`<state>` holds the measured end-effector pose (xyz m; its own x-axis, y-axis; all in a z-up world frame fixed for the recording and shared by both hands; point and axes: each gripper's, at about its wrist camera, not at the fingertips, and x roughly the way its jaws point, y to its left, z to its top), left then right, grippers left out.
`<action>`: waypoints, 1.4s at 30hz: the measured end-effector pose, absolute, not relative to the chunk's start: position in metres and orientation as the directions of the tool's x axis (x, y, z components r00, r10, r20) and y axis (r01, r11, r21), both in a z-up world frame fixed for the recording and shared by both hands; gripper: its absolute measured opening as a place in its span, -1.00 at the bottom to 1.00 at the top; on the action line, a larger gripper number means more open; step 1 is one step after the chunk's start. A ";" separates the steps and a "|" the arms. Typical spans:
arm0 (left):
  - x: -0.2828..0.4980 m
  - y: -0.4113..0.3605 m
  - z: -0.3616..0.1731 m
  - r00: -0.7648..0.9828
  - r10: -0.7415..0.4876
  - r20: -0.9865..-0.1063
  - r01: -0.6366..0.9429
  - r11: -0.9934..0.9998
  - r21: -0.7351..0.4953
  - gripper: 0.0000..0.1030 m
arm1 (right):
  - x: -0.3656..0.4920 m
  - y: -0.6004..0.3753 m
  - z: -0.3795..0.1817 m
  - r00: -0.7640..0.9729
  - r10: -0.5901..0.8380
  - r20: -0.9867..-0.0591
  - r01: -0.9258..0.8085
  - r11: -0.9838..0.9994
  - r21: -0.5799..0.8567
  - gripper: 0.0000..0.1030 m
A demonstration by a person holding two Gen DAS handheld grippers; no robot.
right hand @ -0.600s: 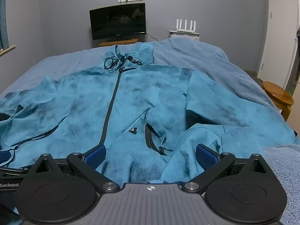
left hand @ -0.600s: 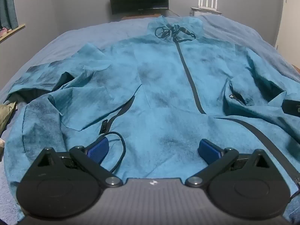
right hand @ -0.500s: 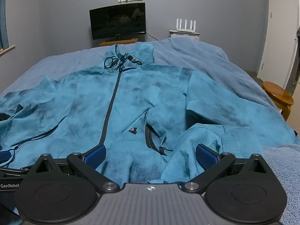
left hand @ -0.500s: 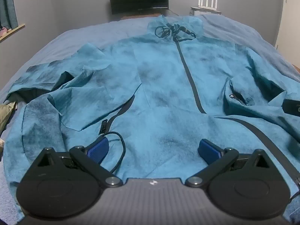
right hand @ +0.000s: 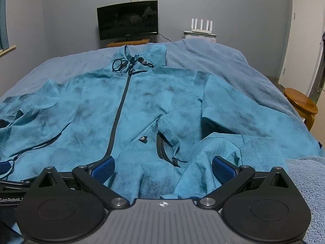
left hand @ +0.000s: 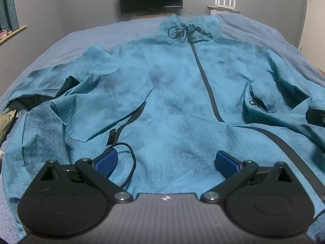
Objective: Fold large clothes
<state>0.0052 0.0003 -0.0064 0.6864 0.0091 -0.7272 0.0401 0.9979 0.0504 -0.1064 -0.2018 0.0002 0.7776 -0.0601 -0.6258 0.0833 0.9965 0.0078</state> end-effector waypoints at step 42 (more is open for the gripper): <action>0.005 -0.001 -0.007 0.683 0.014 -0.730 0.040 0.998 0.057 1.00 | -0.104 -0.200 -0.002 0.768 -0.071 -0.636 0.084 0.996 -0.010 1.00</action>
